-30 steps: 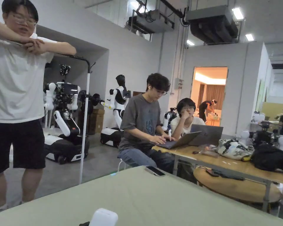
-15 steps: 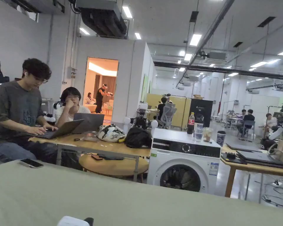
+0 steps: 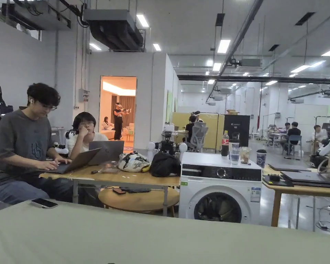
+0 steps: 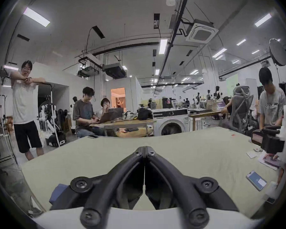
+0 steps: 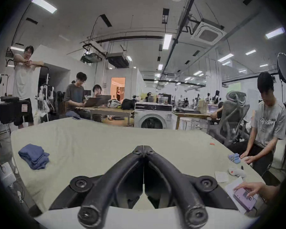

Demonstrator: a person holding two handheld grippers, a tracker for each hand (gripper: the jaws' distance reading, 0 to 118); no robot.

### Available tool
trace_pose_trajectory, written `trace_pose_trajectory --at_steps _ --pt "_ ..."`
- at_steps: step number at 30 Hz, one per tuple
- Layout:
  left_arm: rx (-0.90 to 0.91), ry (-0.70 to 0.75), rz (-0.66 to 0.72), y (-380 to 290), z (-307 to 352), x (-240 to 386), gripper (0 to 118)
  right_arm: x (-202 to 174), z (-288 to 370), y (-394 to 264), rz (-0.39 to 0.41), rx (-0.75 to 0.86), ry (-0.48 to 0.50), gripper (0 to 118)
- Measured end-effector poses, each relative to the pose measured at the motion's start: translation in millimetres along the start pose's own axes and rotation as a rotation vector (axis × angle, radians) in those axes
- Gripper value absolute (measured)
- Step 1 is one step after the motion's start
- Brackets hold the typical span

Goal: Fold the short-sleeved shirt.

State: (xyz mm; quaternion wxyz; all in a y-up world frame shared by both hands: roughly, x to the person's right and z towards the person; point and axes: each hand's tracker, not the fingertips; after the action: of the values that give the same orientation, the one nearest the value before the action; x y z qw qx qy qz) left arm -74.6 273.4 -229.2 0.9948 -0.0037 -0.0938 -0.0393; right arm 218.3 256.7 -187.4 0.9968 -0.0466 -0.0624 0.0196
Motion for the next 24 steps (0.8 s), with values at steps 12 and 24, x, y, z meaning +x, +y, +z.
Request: trace_pose_trajectory --at_steps 12,24 --pt "0.026 -0.025 -0.003 6.0 8.0 3.4 6 1.3 6.9 2.2 -0.035 0.014 0.01 14" --pt "0.038 -0.025 0.029 3.8 11.9 -0.3 110 0.3 2.4 0.9 -0.049 0.002 0.024 97"
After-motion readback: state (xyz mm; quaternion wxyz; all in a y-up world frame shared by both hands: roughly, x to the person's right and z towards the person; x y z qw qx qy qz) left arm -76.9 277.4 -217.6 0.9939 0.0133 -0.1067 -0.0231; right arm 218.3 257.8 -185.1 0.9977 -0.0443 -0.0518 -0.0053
